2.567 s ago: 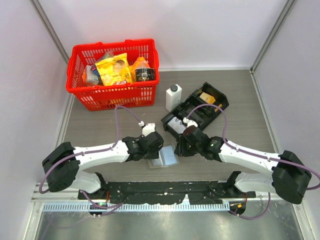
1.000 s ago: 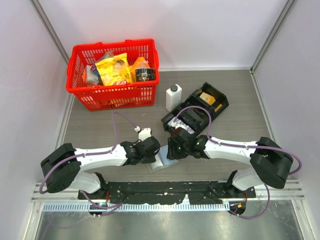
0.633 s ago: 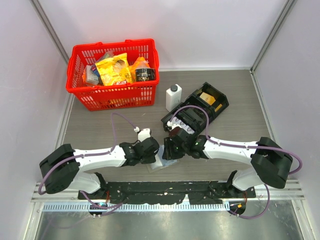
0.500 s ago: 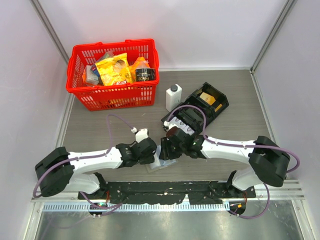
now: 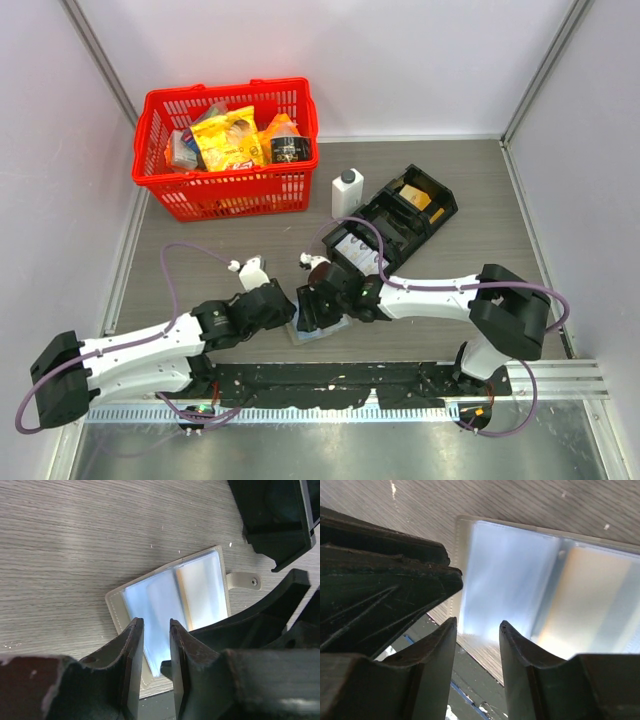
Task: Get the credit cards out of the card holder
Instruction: Remove the credit card from the card holder.
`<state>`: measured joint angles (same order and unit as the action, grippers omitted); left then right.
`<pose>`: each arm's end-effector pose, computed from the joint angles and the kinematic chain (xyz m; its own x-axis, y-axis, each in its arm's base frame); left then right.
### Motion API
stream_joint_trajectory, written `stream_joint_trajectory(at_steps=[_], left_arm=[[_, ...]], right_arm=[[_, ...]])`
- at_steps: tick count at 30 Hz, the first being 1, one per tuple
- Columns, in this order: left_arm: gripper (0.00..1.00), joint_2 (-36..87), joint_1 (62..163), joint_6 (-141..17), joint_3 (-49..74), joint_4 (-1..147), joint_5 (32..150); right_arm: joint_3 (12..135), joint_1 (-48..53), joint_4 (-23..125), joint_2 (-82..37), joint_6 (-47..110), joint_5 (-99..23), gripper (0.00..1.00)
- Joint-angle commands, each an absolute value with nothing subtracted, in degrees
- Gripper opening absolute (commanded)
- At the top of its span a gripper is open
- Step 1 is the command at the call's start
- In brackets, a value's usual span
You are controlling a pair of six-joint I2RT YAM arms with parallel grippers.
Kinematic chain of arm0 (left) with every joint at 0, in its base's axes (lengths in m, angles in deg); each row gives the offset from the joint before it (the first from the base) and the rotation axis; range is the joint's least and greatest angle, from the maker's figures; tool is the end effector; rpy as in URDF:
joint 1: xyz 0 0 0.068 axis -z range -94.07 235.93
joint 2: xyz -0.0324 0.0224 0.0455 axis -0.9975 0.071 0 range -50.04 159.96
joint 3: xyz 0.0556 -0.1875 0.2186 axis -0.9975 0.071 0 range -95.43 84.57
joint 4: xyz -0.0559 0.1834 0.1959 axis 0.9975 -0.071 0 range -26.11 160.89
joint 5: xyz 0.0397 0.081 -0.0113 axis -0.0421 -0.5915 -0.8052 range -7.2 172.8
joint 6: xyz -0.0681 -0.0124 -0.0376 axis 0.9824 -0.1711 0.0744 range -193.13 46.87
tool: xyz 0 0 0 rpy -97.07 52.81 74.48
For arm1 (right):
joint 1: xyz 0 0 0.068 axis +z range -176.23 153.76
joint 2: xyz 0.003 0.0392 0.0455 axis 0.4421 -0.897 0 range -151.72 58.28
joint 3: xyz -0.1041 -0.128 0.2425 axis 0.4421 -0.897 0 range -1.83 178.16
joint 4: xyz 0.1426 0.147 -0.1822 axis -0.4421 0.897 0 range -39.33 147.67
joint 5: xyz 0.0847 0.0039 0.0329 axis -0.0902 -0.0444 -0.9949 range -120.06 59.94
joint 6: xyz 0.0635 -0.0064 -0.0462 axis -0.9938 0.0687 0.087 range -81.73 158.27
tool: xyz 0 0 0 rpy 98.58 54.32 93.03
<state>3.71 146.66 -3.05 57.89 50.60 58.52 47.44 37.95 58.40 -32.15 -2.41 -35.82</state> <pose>0.1225 -0.1615 0.1795 -0.7422 -0.4288 -0.5151 -0.1137 0.8380 -0.5336 0.1460 0.3172 0.1674 -0.8513 -0.2705 -0.4495 -0.4871 0.7256 0.4860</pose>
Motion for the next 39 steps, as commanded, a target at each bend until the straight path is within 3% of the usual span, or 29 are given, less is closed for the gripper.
stream_joint_trajectory(at_steps=[1, 11, 22, 31, 39], left_arm=[[0.32, 1.29, 146.75, -1.24, 57.68, 48.13, 54.59], [0.42, 5.32, 146.84, -1.24, 56.09, 45.23, 53.61], [0.39, 15.6, 146.84, -2.56, 54.07, 46.02, 55.37], [0.37, 17.54, 146.84, -3.0, 54.07, 47.51, 56.43], [0.35, 17.37, 146.75, -3.0, 54.33, 48.31, 57.04]], right_arm=[[50.46, 39.42, 55.34, -34.0, -1.8, -36.92, 0.46], [50.2, 39.95, 53.31, -35.41, -2.07, -37.18, 0.48], [49.14, 39.95, 53.92, -31.29, -1.37, -35.17, 0.48], [47.21, 38.72, 67.8, -23.29, -2.51, -16.72, 0.5], [45.36, 38.1, 68.69, -25.03, -4.44, -15.74, 0.54]])
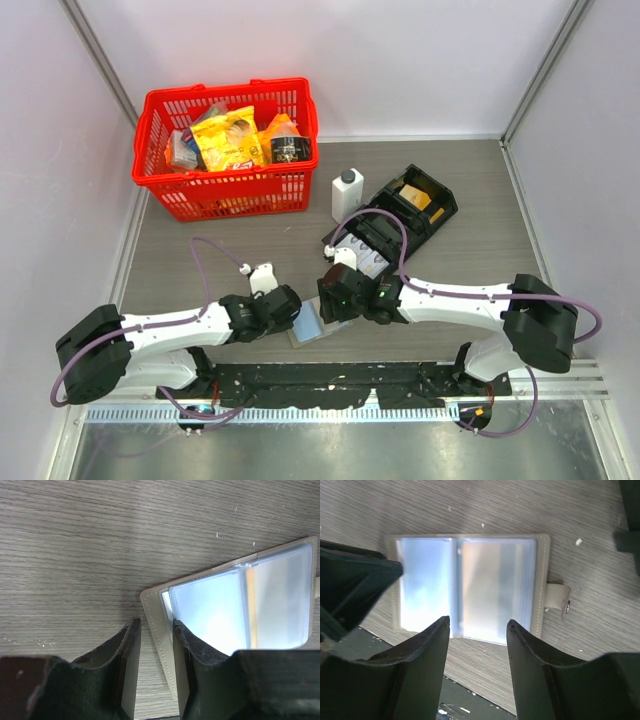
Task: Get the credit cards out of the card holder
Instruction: Remove the credit card from the card holder.
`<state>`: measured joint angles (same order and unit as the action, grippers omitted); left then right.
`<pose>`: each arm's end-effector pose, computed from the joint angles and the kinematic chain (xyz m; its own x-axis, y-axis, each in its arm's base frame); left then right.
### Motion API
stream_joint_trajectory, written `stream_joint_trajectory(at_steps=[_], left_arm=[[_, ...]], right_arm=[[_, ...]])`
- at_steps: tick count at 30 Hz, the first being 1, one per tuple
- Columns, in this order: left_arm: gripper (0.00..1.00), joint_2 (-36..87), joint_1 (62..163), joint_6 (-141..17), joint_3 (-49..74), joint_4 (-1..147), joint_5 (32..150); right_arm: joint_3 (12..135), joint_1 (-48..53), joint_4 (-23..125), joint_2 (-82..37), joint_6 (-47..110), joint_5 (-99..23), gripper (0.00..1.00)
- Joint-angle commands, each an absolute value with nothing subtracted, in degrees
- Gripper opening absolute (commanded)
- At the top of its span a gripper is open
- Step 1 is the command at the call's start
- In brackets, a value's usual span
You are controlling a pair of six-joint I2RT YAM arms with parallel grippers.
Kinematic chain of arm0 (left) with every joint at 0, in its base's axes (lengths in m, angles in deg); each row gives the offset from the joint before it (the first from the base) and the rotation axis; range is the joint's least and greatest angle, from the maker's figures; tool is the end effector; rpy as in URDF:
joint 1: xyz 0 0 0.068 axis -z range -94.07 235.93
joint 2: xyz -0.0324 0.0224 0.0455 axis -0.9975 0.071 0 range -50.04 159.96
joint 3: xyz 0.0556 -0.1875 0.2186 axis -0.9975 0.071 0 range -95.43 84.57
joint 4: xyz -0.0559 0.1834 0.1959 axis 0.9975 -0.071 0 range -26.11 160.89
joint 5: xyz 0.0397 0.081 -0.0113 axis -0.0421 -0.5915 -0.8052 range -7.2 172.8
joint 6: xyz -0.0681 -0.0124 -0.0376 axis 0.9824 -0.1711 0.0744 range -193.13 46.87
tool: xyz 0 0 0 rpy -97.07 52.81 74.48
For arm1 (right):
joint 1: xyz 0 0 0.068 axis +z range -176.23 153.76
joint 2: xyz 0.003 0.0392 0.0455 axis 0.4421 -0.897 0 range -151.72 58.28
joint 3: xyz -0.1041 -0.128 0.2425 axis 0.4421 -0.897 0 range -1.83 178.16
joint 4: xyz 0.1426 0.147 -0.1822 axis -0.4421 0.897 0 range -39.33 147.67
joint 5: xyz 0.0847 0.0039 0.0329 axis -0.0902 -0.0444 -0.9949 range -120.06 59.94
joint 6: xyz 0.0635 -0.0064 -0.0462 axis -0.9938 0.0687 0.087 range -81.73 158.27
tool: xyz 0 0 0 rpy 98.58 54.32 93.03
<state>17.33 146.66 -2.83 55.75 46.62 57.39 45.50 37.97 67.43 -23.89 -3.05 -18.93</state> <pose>0.1288 -0.1703 0.1424 -0.7983 -0.3151 -0.5133 -0.1763 0.9371 -0.3012 0.1487 0.2777 0.1877 -0.8049 -0.1766 -0.5665 -0.3991 0.8676 0.2966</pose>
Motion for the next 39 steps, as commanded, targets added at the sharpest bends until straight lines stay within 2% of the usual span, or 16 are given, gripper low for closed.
stream_joint_trajectory(at_steps=[1, 19, 33, 39], left_arm=[[0.35, 17.28, 146.75, -3.0, 54.51, 48.48, 57.13], [0.32, 17.45, 146.75, -3.26, 55.04, 50.94, 58.54], [0.3, 17.98, 146.75, -3.35, 55.12, 52.7, 59.86], [0.3, 18.24, 146.75, -3.26, 55.13, 52.61, 59.77]], right_arm=[[45.36, 38.01, 68.69, -25.3, -4.53, -15.65, 0.55], [44.66, 37.75, 64.04, -29.61, -3.56, -21.27, 0.54], [44.75, 37.75, 59.11, -26.01, -2.95, -25.67, 0.42], [46.85, 37.75, 68.49, -25.57, -3.74, -16.02, 0.51]])
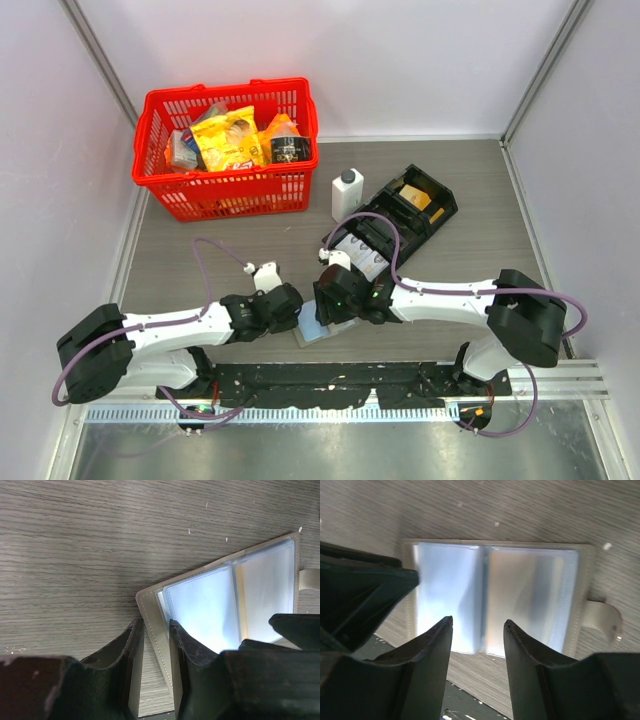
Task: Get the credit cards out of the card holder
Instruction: Remove the credit card from the card holder.
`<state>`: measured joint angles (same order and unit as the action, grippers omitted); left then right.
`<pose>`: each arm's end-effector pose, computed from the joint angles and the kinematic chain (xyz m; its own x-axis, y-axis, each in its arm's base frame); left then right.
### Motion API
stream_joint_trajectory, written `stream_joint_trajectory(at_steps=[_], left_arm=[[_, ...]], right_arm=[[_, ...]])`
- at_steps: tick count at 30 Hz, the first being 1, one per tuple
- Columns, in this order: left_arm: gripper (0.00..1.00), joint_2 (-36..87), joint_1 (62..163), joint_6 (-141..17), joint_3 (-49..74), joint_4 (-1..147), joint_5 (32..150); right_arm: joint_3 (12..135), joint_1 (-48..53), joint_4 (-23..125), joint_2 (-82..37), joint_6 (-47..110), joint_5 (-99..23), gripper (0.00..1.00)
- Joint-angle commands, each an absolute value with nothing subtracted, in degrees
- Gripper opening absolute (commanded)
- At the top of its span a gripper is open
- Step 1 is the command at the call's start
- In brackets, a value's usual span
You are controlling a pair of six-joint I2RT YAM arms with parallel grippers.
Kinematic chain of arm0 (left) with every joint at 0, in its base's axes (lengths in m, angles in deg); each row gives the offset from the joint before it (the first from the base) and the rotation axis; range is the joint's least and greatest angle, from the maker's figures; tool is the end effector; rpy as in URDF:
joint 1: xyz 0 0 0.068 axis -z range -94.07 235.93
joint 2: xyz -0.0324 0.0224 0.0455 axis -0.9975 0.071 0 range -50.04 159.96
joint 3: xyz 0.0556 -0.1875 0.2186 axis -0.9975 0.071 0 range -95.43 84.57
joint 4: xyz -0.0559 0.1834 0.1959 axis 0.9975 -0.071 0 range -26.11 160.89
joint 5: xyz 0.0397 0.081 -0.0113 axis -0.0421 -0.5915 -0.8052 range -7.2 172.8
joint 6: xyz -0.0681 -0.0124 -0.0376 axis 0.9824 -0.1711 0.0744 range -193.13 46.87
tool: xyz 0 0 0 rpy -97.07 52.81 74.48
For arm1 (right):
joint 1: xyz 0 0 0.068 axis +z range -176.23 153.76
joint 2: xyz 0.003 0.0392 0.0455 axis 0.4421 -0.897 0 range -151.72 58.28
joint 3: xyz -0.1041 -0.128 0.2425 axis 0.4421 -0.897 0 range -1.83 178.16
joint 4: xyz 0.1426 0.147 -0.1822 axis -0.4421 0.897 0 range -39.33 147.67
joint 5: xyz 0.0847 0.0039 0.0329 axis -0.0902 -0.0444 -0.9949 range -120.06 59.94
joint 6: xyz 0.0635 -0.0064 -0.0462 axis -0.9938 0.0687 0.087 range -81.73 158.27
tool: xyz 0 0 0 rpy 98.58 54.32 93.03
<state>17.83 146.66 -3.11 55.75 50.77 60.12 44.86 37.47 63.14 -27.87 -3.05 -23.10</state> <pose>0.1309 -0.1801 0.1443 -0.8091 -0.3300 -0.4862 -0.1527 0.9171 -0.3683 0.1516 0.2882 0.1691 -0.8276 -0.1954 -0.5262 -0.4132 0.8466 0.3355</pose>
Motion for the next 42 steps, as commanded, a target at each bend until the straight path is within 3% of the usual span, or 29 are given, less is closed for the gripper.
stream_joint_trajectory(at_steps=[1, 42], left_arm=[[0.3, 18.33, 146.84, -3.26, 55.12, 52.7, 59.77], [0.29, 18.77, 146.75, -3.35, 55.12, 52.96, 60.3]], right_arm=[[47.03, 37.75, 69.3, -25.48, -4.0, -14.43, 0.52], [45.98, 37.75, 70.98, -27.24, -5.14, -11.96, 0.55]])
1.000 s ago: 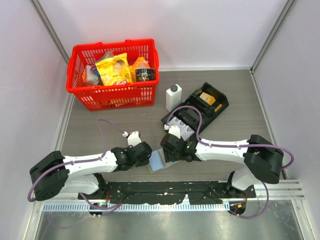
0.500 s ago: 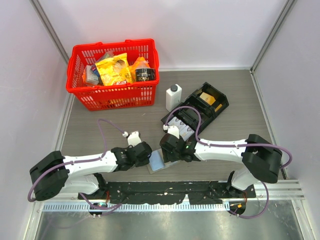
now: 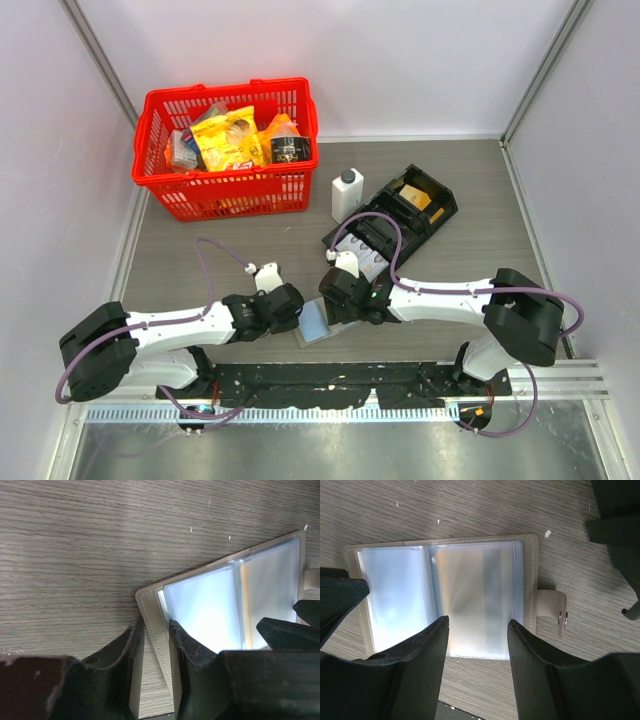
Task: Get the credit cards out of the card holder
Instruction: Remove the credit card from the card holder.
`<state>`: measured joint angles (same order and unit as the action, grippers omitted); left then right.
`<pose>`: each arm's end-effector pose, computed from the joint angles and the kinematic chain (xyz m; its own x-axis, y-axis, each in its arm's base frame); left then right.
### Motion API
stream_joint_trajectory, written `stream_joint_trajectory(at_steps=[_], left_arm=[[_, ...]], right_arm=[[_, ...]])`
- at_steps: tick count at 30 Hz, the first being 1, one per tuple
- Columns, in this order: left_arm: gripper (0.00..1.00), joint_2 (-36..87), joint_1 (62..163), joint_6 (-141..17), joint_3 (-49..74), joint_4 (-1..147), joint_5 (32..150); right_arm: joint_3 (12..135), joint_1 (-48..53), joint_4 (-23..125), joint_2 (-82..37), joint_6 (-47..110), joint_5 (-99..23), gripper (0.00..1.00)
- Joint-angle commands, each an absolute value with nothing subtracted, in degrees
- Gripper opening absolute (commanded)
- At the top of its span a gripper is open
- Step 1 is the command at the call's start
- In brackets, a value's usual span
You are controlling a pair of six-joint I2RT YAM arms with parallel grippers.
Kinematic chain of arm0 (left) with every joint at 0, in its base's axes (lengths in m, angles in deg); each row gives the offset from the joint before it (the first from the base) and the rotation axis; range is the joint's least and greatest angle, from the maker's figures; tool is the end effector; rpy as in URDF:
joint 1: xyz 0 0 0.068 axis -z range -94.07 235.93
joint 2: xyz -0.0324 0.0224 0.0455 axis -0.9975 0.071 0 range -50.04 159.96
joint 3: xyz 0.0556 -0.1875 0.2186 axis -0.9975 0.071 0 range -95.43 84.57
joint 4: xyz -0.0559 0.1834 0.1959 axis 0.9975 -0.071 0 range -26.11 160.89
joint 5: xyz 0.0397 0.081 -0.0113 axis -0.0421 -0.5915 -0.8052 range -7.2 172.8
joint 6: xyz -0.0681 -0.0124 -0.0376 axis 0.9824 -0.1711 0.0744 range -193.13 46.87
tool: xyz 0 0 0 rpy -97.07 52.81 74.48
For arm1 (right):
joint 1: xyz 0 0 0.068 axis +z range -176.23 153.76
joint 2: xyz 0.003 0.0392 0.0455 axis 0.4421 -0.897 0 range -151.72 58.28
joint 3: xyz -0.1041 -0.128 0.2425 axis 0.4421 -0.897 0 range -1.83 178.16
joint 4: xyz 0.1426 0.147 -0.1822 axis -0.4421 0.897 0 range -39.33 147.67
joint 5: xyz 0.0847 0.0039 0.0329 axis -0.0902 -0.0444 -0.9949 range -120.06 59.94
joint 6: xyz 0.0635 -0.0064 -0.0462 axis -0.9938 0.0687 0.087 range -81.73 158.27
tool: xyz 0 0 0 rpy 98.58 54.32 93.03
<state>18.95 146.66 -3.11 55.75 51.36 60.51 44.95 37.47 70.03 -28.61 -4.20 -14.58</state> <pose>0.1314 -0.1819 0.1409 -0.8149 -0.3247 -0.4801 -0.1530 0.9195 -0.3621 0.1542 0.2713 0.1578 -0.8242 -0.1991 -0.5301 -0.3353 0.9260 0.1735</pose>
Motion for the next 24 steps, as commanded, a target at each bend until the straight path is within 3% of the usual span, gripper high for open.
stream_joint_trajectory(at_steps=[1, 24], left_arm=[[0.29, 18.86, 146.75, -3.35, 55.04, 52.96, 60.3], [0.29, 19.3, 146.84, -3.26, 55.48, 54.63, 61.53]], right_arm=[[45.98, 37.75, 71.06, -27.24, -5.06, -11.96, 0.56], [44.49, 37.75, 64.31, -28.56, -4.35, -19.69, 0.54]])
